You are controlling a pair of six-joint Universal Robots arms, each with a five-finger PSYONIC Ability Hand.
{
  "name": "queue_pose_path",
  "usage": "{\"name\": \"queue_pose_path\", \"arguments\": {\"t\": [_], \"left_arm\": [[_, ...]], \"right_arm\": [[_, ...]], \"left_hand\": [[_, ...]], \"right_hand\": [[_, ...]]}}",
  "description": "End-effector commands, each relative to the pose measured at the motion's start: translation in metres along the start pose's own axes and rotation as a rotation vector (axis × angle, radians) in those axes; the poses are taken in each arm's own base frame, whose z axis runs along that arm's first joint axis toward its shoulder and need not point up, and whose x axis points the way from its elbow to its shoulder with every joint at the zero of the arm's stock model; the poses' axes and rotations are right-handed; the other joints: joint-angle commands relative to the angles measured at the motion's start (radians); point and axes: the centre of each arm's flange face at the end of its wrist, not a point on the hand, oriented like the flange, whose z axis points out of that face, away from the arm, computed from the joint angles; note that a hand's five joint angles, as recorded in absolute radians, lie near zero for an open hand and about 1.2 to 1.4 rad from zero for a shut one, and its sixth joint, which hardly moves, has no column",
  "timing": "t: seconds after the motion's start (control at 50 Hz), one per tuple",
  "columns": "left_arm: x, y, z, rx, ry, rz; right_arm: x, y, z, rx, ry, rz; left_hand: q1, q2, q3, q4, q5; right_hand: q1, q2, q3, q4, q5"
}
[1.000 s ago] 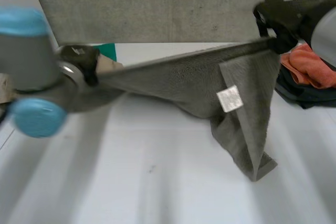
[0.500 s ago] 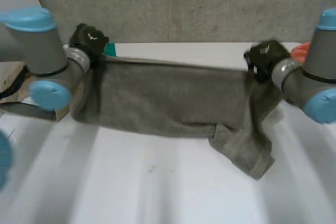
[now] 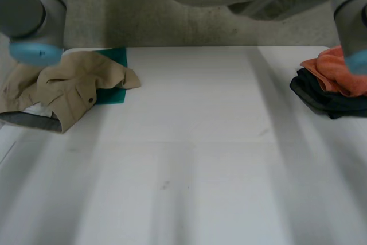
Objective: Fold the laundry.
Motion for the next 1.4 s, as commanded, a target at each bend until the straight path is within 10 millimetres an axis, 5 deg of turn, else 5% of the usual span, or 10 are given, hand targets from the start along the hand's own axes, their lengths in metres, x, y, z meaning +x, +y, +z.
{"name": "queue_pose_path", "arguments": {"t": [0.02,0.14,0.28,0.56,0.84,0.92,0.98,1.1,1.28,1.4], "left_arm": [[0.030,0.074,-0.056,-0.248,0.181,-0.005],[0.056,0.128,-0.111,-0.470,0.292,0.010],[0.068,0.155,-0.149,-0.619,0.391,0.102],[0.056,0.139,-0.141,-0.596,0.364,0.107],[0.054,0.142,-0.134,-0.603,0.340,0.086],[0.052,0.142,-0.135,-0.617,0.336,0.086],[0.053,0.141,-0.137,-0.635,0.344,0.091],[0.055,0.135,-0.152,-0.697,0.384,0.105],[0.046,0.103,-0.214,-0.907,0.607,0.230],[0.038,0.083,-0.266,-1.092,0.804,0.294]], "right_arm": [[-0.033,0.057,-0.052,-0.229,-0.178,0.027],[-0.073,0.117,-0.104,-0.423,-0.358,0.063],[-0.092,0.163,-0.140,-0.597,-0.445,0.035],[-0.082,0.179,-0.145,-0.694,-0.405,0.041],[-0.056,0.204,-0.137,-0.913,-0.243,0.193],[-0.054,0.205,-0.140,-0.978,-0.267,0.211],[-0.052,0.202,-0.140,-0.982,-0.284,0.225],[-0.045,0.186,-0.144,-0.980,-0.323,0.226],[-0.007,0.136,-0.170,-0.977,-0.566,-0.062],[0.011,0.115,-0.211,-1.101,-0.855,-0.269]], "left_hand": [[0.213,0.198,0.205,0.199,0.242],[0.213,0.198,0.205,0.199,0.242],[0.213,0.198,0.205,0.199,0.242],[0.213,0.198,0.205,0.199,0.242],[0.213,0.198,0.205,0.199,0.242],[0.213,0.198,0.205,0.199,0.242],[0.213,0.198,0.205,0.199,0.242],[0.213,0.198,0.205,0.199,0.242],[0.213,0.198,0.205,0.199,0.242],[0.213,0.198,0.205,0.199,0.242]], "right_hand": [[0.261,0.222,0.202,0.196,0.196],[0.261,0.222,0.202,0.196,0.196],[0.261,0.222,0.202,0.196,0.196],[0.261,0.222,0.202,0.196,0.195],[-0.127,-0.166,-0.186,-0.191,-0.192],[-0.103,-0.142,-0.163,-0.168,-0.169],[0.232,0.193,0.173,0.168,0.167],[0.261,0.222,0.202,0.196,0.196],[0.261,0.222,0.202,0.196,0.196],[0.261,0.222,0.202,0.196,0.196]]}}
